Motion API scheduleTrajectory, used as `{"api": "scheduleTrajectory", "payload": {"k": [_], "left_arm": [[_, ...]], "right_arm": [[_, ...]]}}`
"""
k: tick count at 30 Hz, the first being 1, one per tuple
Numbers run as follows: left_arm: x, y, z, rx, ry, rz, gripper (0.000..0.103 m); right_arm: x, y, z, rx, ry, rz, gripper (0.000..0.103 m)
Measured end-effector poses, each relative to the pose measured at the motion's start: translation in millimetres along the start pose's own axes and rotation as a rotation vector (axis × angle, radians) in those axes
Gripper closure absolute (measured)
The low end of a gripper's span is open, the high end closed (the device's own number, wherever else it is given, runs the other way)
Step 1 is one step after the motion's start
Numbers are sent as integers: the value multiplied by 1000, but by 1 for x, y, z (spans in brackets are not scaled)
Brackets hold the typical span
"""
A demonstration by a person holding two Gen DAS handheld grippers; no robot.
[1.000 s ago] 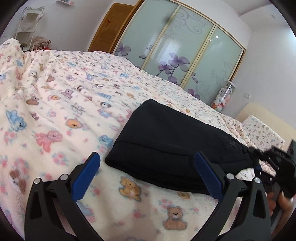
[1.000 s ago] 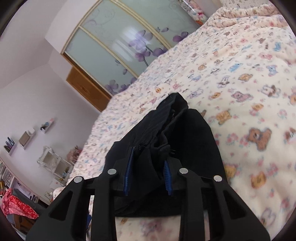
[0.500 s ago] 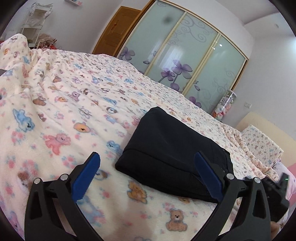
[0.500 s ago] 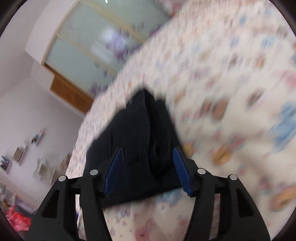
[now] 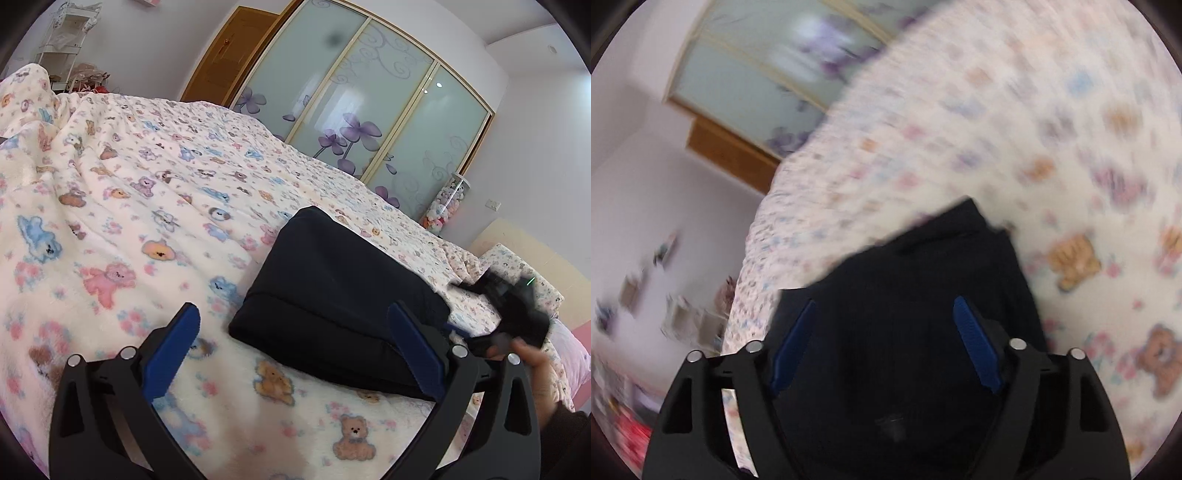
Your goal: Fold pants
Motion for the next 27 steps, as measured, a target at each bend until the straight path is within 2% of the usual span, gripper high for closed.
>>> {"api": "scheduleTrajectory", "payload": {"k": [2,4,5,8,12,13,15,16,17,19,20,22,24,25,27], "left_arm": [[-1,-1,-1,7,-1,-3,2],[-1,-2,-3,16,0,-7,2],[-1,-2,-4,18,0,-8,2],[-1,-3,-5,24,-2,-7,2],[-2,-1,-4,25,-9,-12,2],[-2,-1,-4,24,-10,-12,2],[-2,-1,-5,24,-15,-10,2],[-2,-1,-5,24,-16,-10,2],[-2,-1,-5,25,-16,-10,2],[-2,-1,-5,25,-16,-9,2],[-1,-1,-5,25,-15,-7,2],[-1,-1,-5,24,-14,-6,2],[-1,-1,-5,25,-14,-8,2],[-1,-1,-5,24,-14,-8,2],[-1,-1,-5,24,-13,-8,2]], "right_arm": [[0,-1,16,-59,-48,9,38],[9,-1,13,-76,-50,9,37],[19,2,10,-74,-42,17,33],[48,19,-13,-2,-190,20,29],[68,51,-34,131,-295,-44,25],[70,60,-35,159,-289,-64,24],[59,76,-23,191,-218,-96,24],[54,81,-13,187,-236,-97,27],[51,84,-5,174,-258,-81,35],[56,82,-1,127,-268,-71,37],[60,81,-5,120,-265,-68,36],[71,82,-27,196,-267,-36,34],[77,89,-49,298,-302,-11,21],[79,92,-53,327,-293,-8,15],[63,99,-53,380,-208,-33,15]]}}
Point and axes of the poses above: each gripper's, at about its wrist camera, not at the fingertips, and x roughly against the way its jaws point, z to its right, y to its underside, the point moved 2 cm from there along -x, roughly the way its jaws point, and after that the axes turned 8 degrees about x, right-handed, at the moved point
